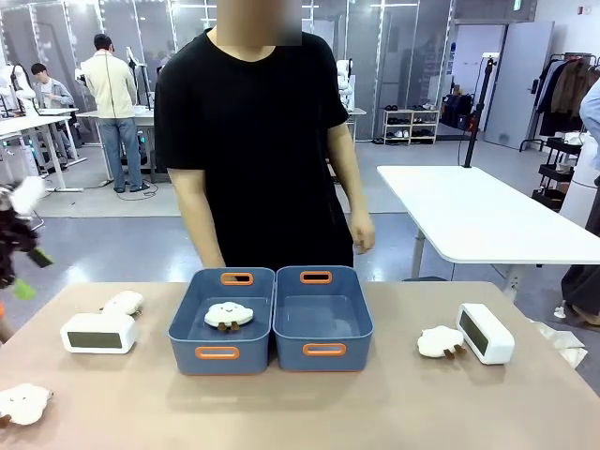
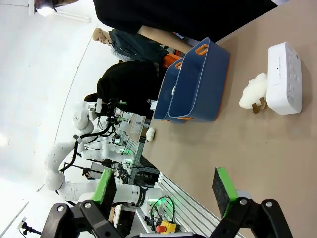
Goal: Sort the digital clocks into the basket.
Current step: Pick up the Digital clock from the table and place it into the empty Plastic storage basket.
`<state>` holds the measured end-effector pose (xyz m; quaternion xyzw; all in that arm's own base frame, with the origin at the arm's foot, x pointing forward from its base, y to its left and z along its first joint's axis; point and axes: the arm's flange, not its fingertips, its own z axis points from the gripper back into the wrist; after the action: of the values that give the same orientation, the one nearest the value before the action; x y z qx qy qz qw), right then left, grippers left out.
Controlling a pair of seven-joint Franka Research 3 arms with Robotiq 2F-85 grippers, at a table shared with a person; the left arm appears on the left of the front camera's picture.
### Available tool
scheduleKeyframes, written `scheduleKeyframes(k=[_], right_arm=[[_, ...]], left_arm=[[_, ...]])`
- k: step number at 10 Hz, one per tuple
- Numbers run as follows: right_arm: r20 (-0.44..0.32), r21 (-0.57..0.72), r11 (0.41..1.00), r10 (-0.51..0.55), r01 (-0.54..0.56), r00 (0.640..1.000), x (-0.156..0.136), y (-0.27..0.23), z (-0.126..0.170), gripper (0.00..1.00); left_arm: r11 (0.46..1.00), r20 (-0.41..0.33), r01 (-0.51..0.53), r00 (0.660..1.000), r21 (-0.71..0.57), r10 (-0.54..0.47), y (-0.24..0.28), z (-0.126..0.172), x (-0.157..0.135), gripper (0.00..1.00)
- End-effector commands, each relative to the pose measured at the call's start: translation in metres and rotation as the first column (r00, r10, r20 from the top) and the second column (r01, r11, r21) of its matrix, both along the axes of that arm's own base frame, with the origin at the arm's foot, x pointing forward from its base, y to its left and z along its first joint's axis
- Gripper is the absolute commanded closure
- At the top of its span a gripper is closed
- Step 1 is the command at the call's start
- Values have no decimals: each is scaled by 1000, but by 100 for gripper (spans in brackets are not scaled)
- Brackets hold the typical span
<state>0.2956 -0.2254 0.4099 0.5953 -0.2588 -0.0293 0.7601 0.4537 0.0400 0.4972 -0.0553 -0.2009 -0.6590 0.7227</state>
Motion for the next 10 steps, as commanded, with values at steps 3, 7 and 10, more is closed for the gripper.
scheduleKeyframes(k=[3,7,10], right_arm=[[9,4,1000,4,-4,1000,-1,-1,2,0],[9,4,1000,4,-4,1000,-1,-1,2,0],[9,4,1000,4,-4,1000,-1,-1,2,0]], left_arm=[[982,87,98,990,162,-113,-9,-34,28,0],[971,88,126,985,201,-146,-27,-23,23,0],[973,13,145,989,181,-150,-35,-53,59,0]])
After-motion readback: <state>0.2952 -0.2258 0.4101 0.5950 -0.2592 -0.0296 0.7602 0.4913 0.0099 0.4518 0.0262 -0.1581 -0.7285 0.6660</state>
